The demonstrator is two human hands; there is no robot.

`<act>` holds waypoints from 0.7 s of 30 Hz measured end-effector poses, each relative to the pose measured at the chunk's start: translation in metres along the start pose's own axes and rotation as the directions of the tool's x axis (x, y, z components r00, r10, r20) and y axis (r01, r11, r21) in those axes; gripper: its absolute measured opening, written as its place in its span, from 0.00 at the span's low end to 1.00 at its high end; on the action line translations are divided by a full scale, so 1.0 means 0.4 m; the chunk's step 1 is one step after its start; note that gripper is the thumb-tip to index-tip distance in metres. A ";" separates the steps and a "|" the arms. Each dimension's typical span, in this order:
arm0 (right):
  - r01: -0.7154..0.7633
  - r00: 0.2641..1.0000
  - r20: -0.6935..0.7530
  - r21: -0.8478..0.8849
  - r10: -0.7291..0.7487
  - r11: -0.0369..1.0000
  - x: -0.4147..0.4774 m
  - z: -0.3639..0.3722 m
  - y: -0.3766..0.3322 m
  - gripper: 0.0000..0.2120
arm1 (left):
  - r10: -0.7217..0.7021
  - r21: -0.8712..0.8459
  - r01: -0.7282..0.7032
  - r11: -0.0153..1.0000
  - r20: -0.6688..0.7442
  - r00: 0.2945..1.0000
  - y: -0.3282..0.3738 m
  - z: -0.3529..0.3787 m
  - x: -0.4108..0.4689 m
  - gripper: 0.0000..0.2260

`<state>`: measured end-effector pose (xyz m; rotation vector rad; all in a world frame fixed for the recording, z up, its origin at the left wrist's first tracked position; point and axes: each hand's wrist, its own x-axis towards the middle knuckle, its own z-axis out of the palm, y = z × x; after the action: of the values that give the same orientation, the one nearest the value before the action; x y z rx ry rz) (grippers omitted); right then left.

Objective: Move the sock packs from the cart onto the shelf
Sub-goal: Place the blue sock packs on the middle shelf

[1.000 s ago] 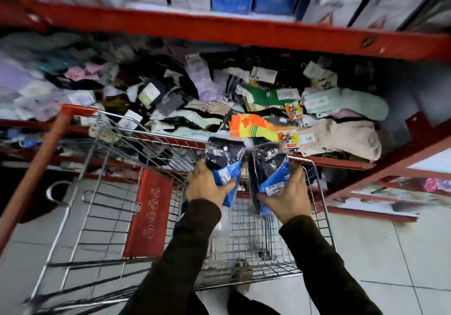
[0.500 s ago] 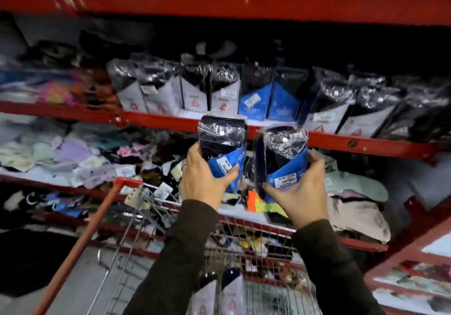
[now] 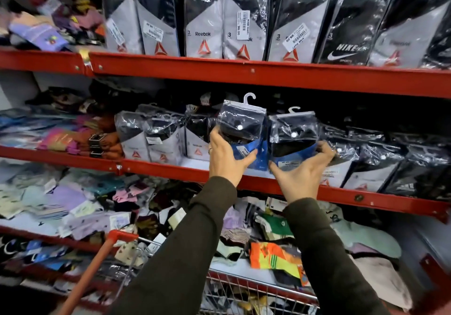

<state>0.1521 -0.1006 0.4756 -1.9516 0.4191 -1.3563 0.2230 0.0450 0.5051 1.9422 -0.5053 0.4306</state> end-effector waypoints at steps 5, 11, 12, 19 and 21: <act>-0.037 0.999 -0.039 -0.061 0.035 0.997 0.008 0.066 0.064 0.42 | -0.092 0.036 0.089 0.995 0.073 0.993 -0.050 0.082 0.045 0.48; -0.054 0.998 0.000 -0.258 0.056 0.965 -0.016 0.087 0.106 0.43 | -0.171 0.077 0.165 0.983 0.079 0.982 -0.086 0.138 0.043 0.47; -0.051 0.998 0.006 -0.290 0.055 0.956 -0.017 0.090 0.108 0.43 | -0.182 0.080 0.176 0.981 0.074 0.980 -0.088 0.142 0.043 0.47; -0.146 0.988 0.003 -0.299 0.154 0.943 -0.017 0.095 0.116 0.47 | -0.178 0.214 0.154 0.965 0.096 0.979 -0.089 0.178 0.045 0.45; -0.165 0.984 0.019 -0.309 0.179 0.937 -0.017 0.088 0.119 0.49 | -0.161 0.242 0.132 0.961 0.105 0.981 -0.082 0.188 0.040 0.46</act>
<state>0.1877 -0.1163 0.4304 -2.1325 0.7997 -1.1852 0.2594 -0.0141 0.4583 2.2282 -0.3992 0.2845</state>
